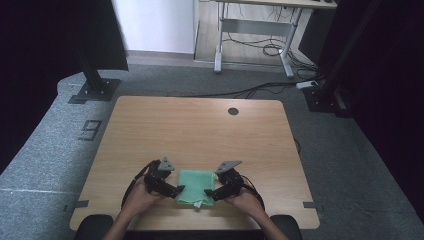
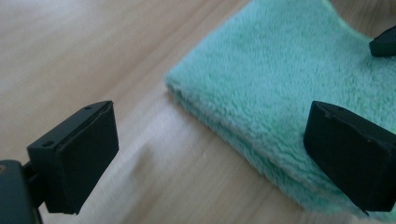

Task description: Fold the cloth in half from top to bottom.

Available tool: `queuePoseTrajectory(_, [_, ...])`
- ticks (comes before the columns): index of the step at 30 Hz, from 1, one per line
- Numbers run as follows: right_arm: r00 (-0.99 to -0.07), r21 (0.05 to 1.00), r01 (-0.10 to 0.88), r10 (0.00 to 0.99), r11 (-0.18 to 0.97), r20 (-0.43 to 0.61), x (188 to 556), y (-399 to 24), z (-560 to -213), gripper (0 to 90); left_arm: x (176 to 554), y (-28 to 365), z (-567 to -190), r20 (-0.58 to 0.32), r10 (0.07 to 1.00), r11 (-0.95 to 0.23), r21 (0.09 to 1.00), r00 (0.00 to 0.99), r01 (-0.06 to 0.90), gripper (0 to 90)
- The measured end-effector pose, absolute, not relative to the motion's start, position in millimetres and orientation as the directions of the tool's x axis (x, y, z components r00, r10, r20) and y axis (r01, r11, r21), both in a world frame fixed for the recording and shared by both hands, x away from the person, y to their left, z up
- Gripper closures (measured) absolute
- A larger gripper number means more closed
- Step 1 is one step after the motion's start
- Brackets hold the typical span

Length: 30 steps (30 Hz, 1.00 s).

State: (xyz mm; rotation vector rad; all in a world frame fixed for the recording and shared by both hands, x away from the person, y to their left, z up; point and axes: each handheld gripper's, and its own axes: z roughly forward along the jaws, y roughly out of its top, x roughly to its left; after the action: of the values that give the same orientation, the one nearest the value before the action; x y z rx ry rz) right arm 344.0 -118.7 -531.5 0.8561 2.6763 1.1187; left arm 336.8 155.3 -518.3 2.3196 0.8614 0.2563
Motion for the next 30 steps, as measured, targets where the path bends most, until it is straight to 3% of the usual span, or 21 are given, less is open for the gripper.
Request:
queuePoseTrajectory(13, [-0.815, 0.680, 0.463, 0.575, 0.569, 0.073, 331.8, -124.4, -545.5, 13.3, 323.7, 153.7, -532.3, 0.025, 0.647, -0.627, 0.587, 0.762, 0.512, 3.0])
queuePoseTrajectory(30, [-0.796, 0.690, 0.463, 0.603, 0.556, 0.048, 340.0, -126.5, -547.1, 13.4, 335.2, 153.6, -541.1, -0.013, 0.681, -0.577, 0.606, 0.732, 0.547, 0.0])
